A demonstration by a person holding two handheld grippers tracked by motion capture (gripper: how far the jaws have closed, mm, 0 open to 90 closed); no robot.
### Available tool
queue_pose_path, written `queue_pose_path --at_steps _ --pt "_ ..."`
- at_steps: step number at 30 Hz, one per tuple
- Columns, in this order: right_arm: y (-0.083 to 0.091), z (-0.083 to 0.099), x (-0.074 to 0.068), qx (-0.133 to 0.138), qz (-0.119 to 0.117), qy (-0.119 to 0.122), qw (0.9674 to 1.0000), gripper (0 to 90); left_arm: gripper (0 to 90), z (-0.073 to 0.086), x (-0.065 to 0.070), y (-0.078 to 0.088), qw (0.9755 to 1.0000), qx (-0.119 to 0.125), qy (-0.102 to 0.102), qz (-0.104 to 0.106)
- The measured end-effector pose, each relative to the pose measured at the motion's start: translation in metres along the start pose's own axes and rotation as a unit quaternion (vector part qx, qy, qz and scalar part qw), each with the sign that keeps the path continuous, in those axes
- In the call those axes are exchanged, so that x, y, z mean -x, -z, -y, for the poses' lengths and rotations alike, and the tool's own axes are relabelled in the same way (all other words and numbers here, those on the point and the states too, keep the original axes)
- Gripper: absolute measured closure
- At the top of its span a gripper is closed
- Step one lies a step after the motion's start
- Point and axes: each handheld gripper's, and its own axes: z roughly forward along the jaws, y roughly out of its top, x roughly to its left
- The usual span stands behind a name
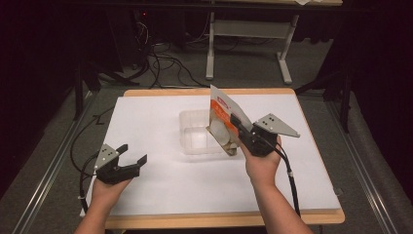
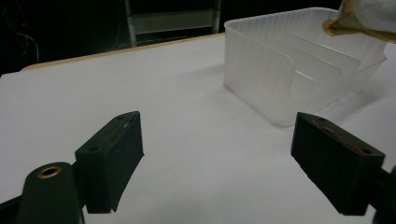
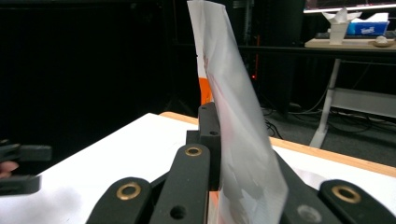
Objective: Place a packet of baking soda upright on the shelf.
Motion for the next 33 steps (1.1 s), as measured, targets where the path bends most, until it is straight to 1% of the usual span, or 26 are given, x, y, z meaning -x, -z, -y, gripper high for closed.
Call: queue_pose_path --at_steps 1,2,3,4,5,6,9,10,11,12,14,15,18,19,22,23,24,27,29,31,33 --pt "0.000 0.000 0.000 0.000 0.000 0.000 1.0000 90.0 17.4 0.000 0.000 0.000 1.0000 0.000 0.000 0.000" --pt "-0.007 0.000 0.000 -0.002 0.004 -0.002 1.0000 90.0 17.4 0.000 0.000 0.000 1.0000 0.000 0.000 0.001" --pt "-0.007 0.000 0.000 -0.002 0.004 -0.002 1.0000 90.0 17.4 0.000 0.000 0.000 1.0000 0.001 0.000 0.001" --pt "-0.015 -0.001 0.001 -0.004 0.011 -0.004 0.9999 90.0 17.4 0.000 0.000 0.000 1.0000 0.001 0.001 0.002" --pt "-0.018 -0.001 0.001 -0.005 0.014 -0.008 0.9999 90.0 17.4 0.000 0.000 0.000 1.0000 0.001 0.001 0.002" --pt "-0.018 -0.001 0.001 -0.005 0.014 -0.008 0.9999 90.0 17.4 0.000 0.000 0.000 1.0000 0.001 0.001 0.002" --pt "-0.028 -0.003 0.005 -0.006 0.022 -0.011 0.9997 90.0 17.4 0.000 0.000 0.000 1.0000 0.002 0.002 0.003" --pt "-0.033 -0.003 0.006 -0.006 0.028 -0.015 0.9995 90.0 17.4 0.000 0.000 0.000 1.0000 0.002 0.002 0.004" --pt "-0.033 -0.003 0.006 -0.006 0.028 -0.015 0.9995 90.0 17.4 0.000 0.000 0.000 1.0000 0.002 0.002 0.004" --pt "-0.039 -0.003 0.007 -0.009 0.034 -0.017 0.9993 90.0 17.4 0.000 0.000 0.000 1.0000 0.001 0.002 0.005" --pt "-0.045 -0.003 0.008 -0.011 0.041 -0.019 0.9989 90.0 17.4 0.000 0.001 0.000 1.0000 0.001 0.002 0.005" --pt "-0.045 -0.003 0.008 -0.011 0.041 -0.019 0.9989 90.0 17.4 0.000 0.001 0.000 1.0000 0.001 0.002 0.006" --pt "-0.055 0.000 0.011 -0.018 0.049 -0.023 0.9984 90.0 17.4 0.000 0.001 0.000 1.0000 0.001 0.002 0.006" --pt "-0.055 0.000 0.011 -0.018 0.049 -0.023 0.9984 90.0 17.4 0.000 0.001 0.000 1.0000 0.002 0.002 0.006" --pt "-0.065 0.002 0.012 -0.024 0.055 -0.024 0.9979 90.0 17.4 0.000 0.001 0.000 1.0000 0.003 0.003 0.007" --pt "-0.065 0.002 0.012 -0.024 0.055 -0.024 0.9979 90.0 17.4 0.000 0.001 0.000 1.0000 0.003 0.003 0.007" --pt "-0.069 0.002 0.012 -0.025 0.057 -0.026 0.9977 90.0 17.4 0.000 0.001 0.000 1.0000 0.003 0.003 0.007" --pt "-0.073 0.003 0.012 -0.026 0.055 -0.030 0.9977 90.0 17.4 0.000 0.001 0.000 1.0000 0.003 0.003 0.008" --pt "-0.079 0.004 0.008 -0.028 0.054 -0.030 0.9977 90.0 17.4 0.000 0.001 0.000 1.0000 0.002 0.004 0.008" --pt "-0.081 0.005 0.007 -0.029 0.053 -0.028 0.9978 90.0 17.4 0.000 0.001 0.000 1.0000 0.003 0.004 0.008" --pt "-0.086 0.007 0.003 -0.031 0.054 -0.022 0.9978 90.0 17.4 0.000 0.001 -0.001 1.0000 0.003 0.003 0.009"
